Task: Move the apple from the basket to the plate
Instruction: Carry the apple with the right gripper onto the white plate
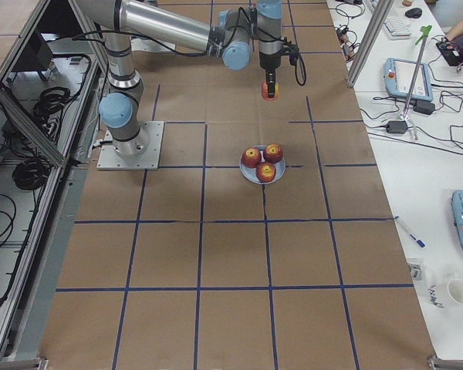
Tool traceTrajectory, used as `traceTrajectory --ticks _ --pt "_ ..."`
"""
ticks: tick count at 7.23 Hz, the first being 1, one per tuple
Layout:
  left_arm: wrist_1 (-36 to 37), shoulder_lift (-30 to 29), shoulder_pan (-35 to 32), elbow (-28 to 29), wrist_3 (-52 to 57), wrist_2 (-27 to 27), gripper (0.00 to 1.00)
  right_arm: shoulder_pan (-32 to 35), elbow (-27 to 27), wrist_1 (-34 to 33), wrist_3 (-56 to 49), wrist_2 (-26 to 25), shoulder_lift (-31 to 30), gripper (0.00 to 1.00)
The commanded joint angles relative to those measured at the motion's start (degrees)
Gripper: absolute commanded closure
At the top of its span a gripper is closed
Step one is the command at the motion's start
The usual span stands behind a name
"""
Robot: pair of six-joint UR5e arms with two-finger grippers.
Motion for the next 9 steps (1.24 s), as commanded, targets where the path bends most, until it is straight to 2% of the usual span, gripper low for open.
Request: traceTrajectory --ticks 1,3,5,8,9 --pt "0.00 -0.07 -0.01 0.00 0.00 0.00 0.01 -12.42 3.09 -0.98 -16.39 3.44 -0.58 0.54" --pt "0.26 -0.24 -0.01 -0.08 0.00 0.00 0.01 -18.95 9.66 -11.92 -23.88 7.06 0.39 0.54" --pt "0.35 -0.33 -0.01 -0.08 0.00 0.00 0.01 -19.32 14.17 -21.26 -24.17 7.25 3.97 0.54" --pt "0.26 -0.42 -0.01 -0.08 0.00 0.09 0.01 -18.80 15.49 -21.29 -24.00 7.25 4.44 0.54" --pt "0.26 -0.51 -0.01 0.00 0.00 0.00 0.01 -18.88 15.50 -21.29 -24.00 7.25 4.87 0.39"
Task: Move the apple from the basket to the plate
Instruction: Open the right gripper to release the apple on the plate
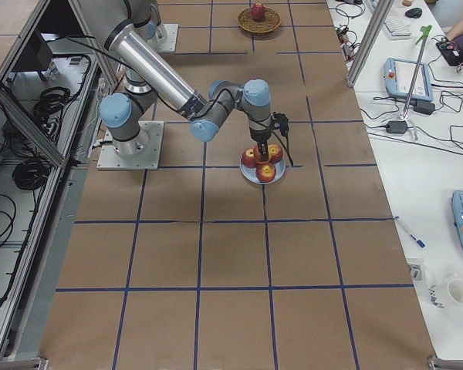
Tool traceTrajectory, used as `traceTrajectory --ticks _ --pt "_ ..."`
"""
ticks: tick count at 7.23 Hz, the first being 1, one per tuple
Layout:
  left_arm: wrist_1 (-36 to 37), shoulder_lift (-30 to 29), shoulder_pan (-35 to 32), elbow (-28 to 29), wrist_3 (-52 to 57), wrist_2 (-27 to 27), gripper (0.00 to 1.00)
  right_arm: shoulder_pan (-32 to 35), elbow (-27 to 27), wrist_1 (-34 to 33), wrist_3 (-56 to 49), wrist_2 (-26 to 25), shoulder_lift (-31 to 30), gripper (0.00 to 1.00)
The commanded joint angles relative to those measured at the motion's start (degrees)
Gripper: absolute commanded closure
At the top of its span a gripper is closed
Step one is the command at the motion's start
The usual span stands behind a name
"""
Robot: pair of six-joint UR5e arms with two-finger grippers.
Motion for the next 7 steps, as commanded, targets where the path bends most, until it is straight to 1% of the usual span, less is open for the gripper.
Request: traceTrajectory --ticks 1,2,3,4,5,6,7 --pt "0.08 0.01 0.00 0.05 0.00 -0.03 0.01 0.01 -0.10 -0.07 0.01 0.00 -0.23 0.00" --pt "0.09 -0.08 0.00 0.05 0.00 0.05 0.01 0.10 -0.37 -0.07 0.44 0.08 -0.93 0.00" --pt "0.09 -0.08 0.00 0.05 0.00 -0.03 0.01 0.28 -2.63 0.54 0.62 1.91 -1.29 0.00" --pt "0.09 -0.08 0.00 0.05 0.00 -0.03 0.01 0.97 -6.49 4.20 0.80 3.06 -1.46 0.00" --pt "0.09 -0.08 0.00 0.05 0.00 0.05 0.01 2.29 -10.61 9.20 1.58 3.07 -1.90 0.00" --pt "0.09 -0.08 0.00 0.05 0.00 0.05 0.01 4.65 -15.27 16.99 3.77 2.90 -3.73 0.00" --pt "0.09 -0.08 0.00 0.05 0.00 -0.03 0.01 7.81 -18.79 23.94 8.92 2.20 -6.36 0.00"
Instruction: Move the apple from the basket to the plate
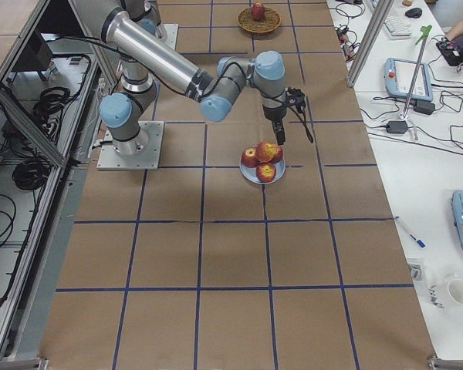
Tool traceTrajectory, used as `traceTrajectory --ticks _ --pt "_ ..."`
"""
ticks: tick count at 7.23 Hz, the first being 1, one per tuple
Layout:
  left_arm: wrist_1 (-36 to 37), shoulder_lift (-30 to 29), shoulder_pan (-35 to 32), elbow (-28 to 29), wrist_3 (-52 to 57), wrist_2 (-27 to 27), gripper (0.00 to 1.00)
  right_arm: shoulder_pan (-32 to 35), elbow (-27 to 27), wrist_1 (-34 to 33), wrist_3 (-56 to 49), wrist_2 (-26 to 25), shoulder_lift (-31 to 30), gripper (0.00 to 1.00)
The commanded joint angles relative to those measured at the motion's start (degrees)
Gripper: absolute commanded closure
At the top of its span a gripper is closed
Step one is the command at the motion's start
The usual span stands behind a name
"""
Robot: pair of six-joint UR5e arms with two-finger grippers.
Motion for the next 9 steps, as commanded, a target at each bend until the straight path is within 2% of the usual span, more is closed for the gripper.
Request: traceTrajectory --ticks 1,3,5,9 --pt "0.00 0.00 0.00 0.00 0.00 0.03 0.01 6.88 -5.76 15.75 10.01 -0.87 -5.67 0.00" --pt "0.00 0.00 0.00 0.00 0.00 0.03 0.01 14.43 -5.85 24.31 20.65 -4.72 -9.73 0.00" --pt "0.00 0.00 0.00 0.00 0.00 0.03 0.01 20.86 -5.86 26.19 29.36 -6.24 -11.24 0.00" --pt "0.00 0.00 0.00 0.09 0.00 0.03 0.01 21.41 -6.03 25.32 28.69 -6.76 -11.59 0.00"
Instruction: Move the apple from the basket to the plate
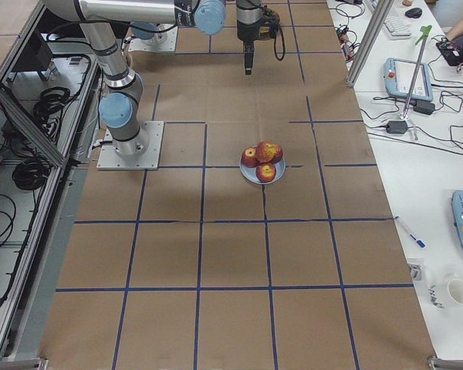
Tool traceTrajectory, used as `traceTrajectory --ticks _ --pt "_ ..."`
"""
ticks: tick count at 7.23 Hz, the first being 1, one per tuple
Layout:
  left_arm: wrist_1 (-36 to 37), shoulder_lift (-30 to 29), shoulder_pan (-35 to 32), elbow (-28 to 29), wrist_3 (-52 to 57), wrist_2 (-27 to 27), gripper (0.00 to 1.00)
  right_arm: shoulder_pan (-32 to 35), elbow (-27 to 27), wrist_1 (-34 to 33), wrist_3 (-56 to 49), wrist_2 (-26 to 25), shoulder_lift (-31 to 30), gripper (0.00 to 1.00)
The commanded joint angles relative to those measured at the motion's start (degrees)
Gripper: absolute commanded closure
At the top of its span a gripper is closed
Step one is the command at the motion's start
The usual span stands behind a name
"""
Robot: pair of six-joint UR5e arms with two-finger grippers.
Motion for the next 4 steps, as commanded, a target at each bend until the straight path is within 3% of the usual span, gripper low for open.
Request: traceTrajectory --ticks 1,4 --pt "0.00 0.00 0.00 0.01 0.00 0.00 0.01 0.09 -0.03 -0.23 -0.04 0.02 -0.22 0.00" --pt "0.00 0.00 0.00 0.01 0.00 0.00 0.01 0.00 0.15 -0.23 -0.04 -0.06 -0.48 0.00"
